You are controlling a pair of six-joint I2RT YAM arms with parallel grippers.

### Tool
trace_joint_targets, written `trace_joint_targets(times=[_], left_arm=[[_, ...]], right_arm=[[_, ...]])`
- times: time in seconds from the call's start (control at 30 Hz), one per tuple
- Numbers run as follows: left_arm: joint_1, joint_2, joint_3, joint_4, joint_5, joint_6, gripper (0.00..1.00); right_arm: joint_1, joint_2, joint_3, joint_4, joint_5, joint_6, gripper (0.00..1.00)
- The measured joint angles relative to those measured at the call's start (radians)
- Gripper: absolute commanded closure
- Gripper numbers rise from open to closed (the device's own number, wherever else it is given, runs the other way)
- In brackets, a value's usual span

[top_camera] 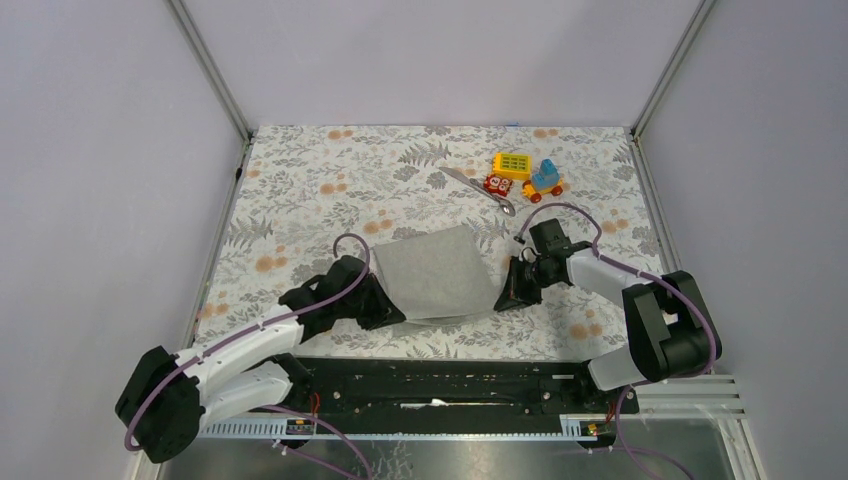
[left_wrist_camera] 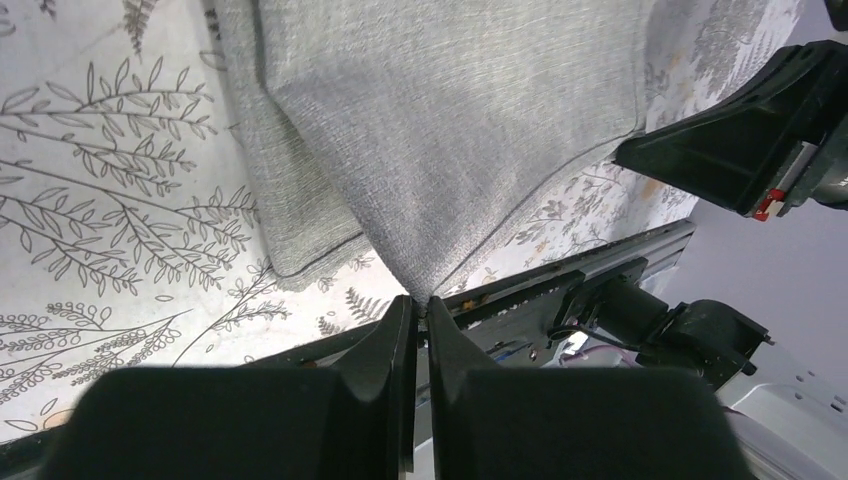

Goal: Fold the napkin into a case and place the utensils inside
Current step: Pick up the square-folded napkin from the center of the board, then fold the square-folded napkin at the center of the board.

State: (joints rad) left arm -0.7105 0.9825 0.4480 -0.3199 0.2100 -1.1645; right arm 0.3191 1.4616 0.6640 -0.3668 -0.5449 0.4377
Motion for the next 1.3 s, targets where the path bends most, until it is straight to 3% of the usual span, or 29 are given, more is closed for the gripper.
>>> trace_joint_targets(times=[0.37,0.77,0.97,1.13,1.3], left_arm=[[0.01,0.013,0.043,-0.072,-0.047,0.05,0.96],[0.02,0.015,0.016,-0.071,-0.056,0.067,1.0],[0.042,0.037,0.124,-0.109,-0.063,0.119,1.0],[0.048,0.05,0.156,-0.095,-0.053,0.134,1.0],[0.048,0.006,0.044,-0.061,-0.02,0.11,1.0]], right_arm=[[0.0,0.0,0.103,-0.018,-0.025,-0.001,1.0],[0.001,0.039,0.097,0.004,-0.055,0.001,1.0],[0.0,0.039,0.149,-0.009,-0.067,0.002,1.0],[0.0,0.003,0.133,-0.003,-0.067,0.024,0.9],[0.0,-0.071,0.008,0.051,-0.055,0.093,0.79]])
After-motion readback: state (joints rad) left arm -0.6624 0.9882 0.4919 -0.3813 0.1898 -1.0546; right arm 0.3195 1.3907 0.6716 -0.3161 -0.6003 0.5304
